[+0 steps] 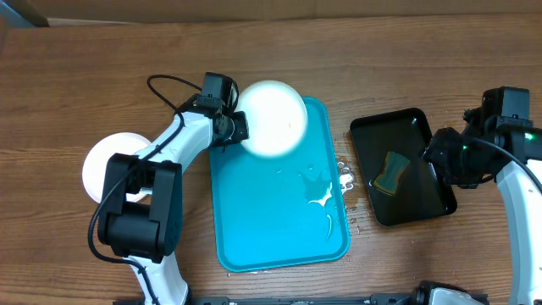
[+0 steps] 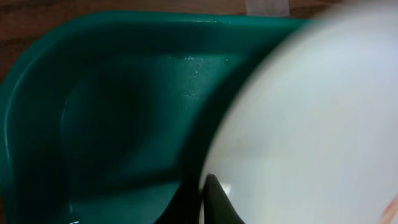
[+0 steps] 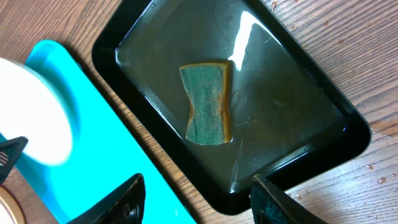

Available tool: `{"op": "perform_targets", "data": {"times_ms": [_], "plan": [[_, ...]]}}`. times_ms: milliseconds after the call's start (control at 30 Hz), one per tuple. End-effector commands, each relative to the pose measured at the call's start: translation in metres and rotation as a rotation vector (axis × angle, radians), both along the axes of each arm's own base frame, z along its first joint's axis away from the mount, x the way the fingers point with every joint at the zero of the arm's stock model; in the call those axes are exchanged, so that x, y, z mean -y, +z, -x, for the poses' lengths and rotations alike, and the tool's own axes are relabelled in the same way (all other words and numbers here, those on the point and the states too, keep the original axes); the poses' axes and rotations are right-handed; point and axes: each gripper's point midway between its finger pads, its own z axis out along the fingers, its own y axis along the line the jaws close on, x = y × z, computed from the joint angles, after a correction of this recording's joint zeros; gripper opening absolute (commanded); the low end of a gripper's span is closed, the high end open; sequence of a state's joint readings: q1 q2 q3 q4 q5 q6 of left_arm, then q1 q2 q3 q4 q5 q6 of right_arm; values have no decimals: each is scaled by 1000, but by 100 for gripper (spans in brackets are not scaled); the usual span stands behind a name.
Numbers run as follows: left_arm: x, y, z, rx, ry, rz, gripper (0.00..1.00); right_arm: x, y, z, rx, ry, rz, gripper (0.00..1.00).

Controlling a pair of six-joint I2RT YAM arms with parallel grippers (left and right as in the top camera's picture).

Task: Clean dirty plates on tray and stack at the side
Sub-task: 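Move left gripper to the back white plate and grasp its rim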

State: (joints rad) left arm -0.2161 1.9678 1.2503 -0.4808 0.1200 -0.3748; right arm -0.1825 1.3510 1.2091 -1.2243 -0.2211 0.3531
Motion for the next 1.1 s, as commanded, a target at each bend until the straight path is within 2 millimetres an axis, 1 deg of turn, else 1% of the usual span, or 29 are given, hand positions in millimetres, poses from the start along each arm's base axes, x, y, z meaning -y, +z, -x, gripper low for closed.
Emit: {"op": "perform_targets", "data": {"times_ms": [0, 100, 233, 300, 400, 467, 500, 533, 567, 600, 667, 733, 833, 933, 1067], "plan": [[1, 1, 10, -53, 0, 2, 4, 2, 9, -3, 33, 6, 11, 56], [1, 11, 25, -105, -7, 9, 4, 2, 9, -3, 33, 8, 11, 56], [8, 23, 53, -205, 11, 64, 4, 0, 9, -3, 34, 12, 6, 56], [10, 23, 69, -282, 50, 85, 4, -4, 10, -3, 39, 32, -7, 56], [18, 22, 99, -399, 36, 87, 5, -20, 11, -4, 62, 133, -28, 56], [22, 22, 117, -458, 7, 64, 8, -29, 8, -3, 59, 173, -29, 56], [24, 22, 123, -473, -14, 54, 12, -33, 5, -3, 58, 188, -30, 56], [26, 23, 126, -479, -39, 47, 23, -38, 2, -2, 56, 205, -31, 56], [29, 23, 129, -479, -63, 42, 39, -41, -2, -2, 55, 218, -28, 56], [31, 23, 129, -476, -76, 40, 45, -45, -6, -3, 56, 231, -22, 56], [28, 22, 127, -465, -75, 19, 50, -47, -14, -5, 58, 225, -7, 55], [23, 22, 123, -451, -75, -5, 52, -44, -24, -9, 57, 181, 15, 55], [20, 26, 116, -418, -129, -6, 52, -38, -43, -13, 43, 131, 45, 54], [21, 29, 106, -370, -204, -5, 51, -37, -68, -12, 3, 129, 44, 49], [25, 32, 100, -328, -279, -4, 51, -40, -112, -4, -109, 100, 22, 45]]}}
